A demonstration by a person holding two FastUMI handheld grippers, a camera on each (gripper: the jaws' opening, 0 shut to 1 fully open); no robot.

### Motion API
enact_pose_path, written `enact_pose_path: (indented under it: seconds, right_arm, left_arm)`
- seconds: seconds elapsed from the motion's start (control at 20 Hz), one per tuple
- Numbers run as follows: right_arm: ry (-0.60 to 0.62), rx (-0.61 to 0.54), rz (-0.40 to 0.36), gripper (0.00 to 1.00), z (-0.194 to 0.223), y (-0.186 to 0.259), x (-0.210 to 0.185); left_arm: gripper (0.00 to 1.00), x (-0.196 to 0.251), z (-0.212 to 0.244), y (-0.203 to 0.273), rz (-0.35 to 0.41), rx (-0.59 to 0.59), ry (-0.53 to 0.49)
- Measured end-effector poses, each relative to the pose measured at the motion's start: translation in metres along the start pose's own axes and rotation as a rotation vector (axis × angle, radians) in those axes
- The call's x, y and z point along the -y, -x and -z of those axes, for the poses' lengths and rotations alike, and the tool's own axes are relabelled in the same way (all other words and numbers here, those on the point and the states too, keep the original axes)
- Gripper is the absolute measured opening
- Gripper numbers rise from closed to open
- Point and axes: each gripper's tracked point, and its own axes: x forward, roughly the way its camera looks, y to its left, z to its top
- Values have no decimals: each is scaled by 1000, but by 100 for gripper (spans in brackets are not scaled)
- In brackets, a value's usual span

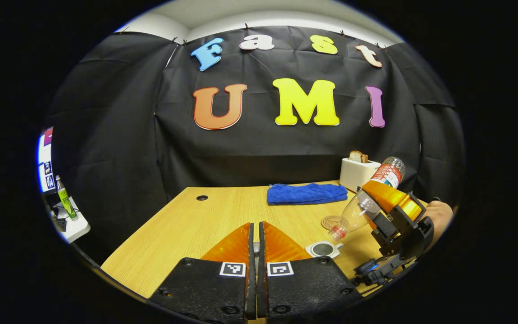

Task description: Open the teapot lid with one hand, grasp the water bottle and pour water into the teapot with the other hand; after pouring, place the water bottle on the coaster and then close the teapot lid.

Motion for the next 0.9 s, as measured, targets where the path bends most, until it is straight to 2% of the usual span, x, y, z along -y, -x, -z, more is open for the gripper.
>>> enact_pose_path:
  seconds: [0.25,0.45,0.55,0.6,0.7,0.9]
  right_arm:
    - [-240,-37,-73,72,14,-3,-9]
    - [-502,-81,-221,75,22,-4,-32]
    - [-634,-114,-288,73,28,-6,-44]
    - [-695,-129,-314,75,30,-8,-48]
    - [-812,-133,-359,72,31,-12,-52]
    - [-1058,-185,-421,75,36,-29,-54]
  left_arm:
    - [4,-1,0,-2,-14,0,-3]
    - [4,0,-2,-5,-9,8,35]
    - [4,2,0,-5,-5,6,29]
    - [4,3,1,-5,-4,4,22]
    - [4,6,2,-6,-2,0,10]
    - [4,13,6,-8,-4,-10,-34]
